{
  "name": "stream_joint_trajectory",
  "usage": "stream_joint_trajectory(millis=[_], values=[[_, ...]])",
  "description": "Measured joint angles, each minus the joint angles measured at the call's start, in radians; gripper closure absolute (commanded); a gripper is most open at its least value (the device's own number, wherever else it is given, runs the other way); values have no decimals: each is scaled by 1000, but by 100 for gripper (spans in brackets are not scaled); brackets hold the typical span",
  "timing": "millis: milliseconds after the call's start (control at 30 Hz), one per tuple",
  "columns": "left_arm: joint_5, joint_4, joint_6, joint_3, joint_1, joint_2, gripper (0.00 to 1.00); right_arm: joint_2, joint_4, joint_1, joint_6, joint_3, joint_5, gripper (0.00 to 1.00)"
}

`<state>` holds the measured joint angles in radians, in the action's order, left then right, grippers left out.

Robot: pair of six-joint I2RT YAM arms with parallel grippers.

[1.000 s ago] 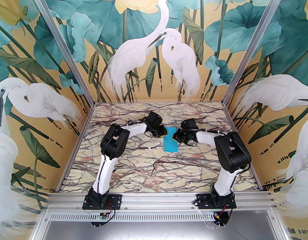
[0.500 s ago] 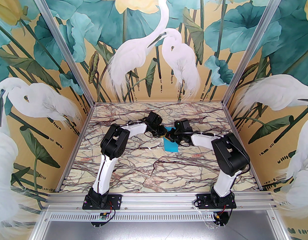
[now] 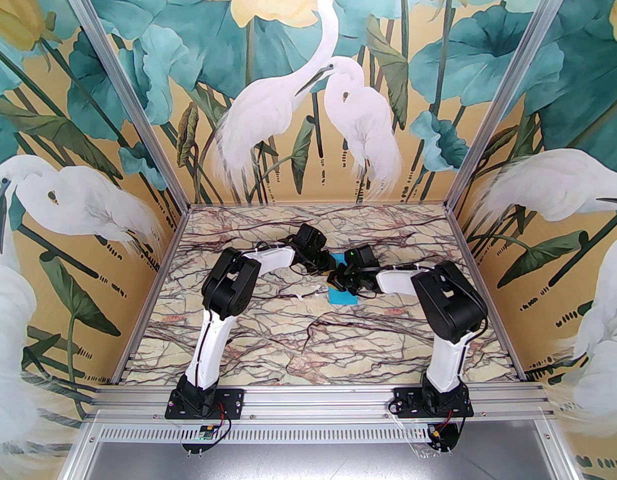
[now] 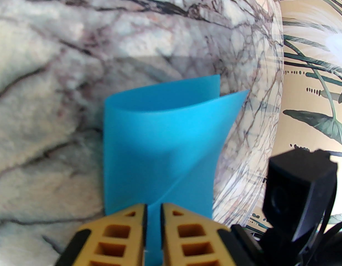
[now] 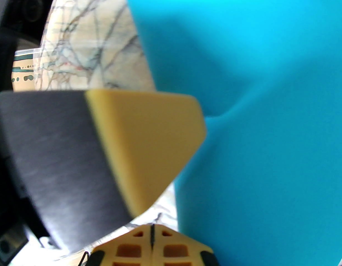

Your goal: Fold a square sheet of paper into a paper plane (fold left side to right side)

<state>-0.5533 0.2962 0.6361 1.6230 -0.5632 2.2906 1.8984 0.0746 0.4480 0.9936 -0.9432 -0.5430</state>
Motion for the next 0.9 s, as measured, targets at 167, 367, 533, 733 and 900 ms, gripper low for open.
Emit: stream_joint_trajectory(millis=[167, 367, 533, 733, 900], values=[[0, -3, 0, -3, 0, 0, 83, 13, -21, 2, -21, 0, 1, 100], [-1, -8, 0, -5, 0, 0, 83, 23, -40, 5, -55, -7, 0, 100], [0, -9, 1, -7, 0, 0, 87, 24, -51, 6, -80, -12, 0, 100], [6, -5, 2, -6, 0, 3, 94, 20, -66, 14, -105, -15, 10, 100], [7, 0, 4, -5, 0, 5, 98, -6, -94, 35, -112, 4, 21, 100]])
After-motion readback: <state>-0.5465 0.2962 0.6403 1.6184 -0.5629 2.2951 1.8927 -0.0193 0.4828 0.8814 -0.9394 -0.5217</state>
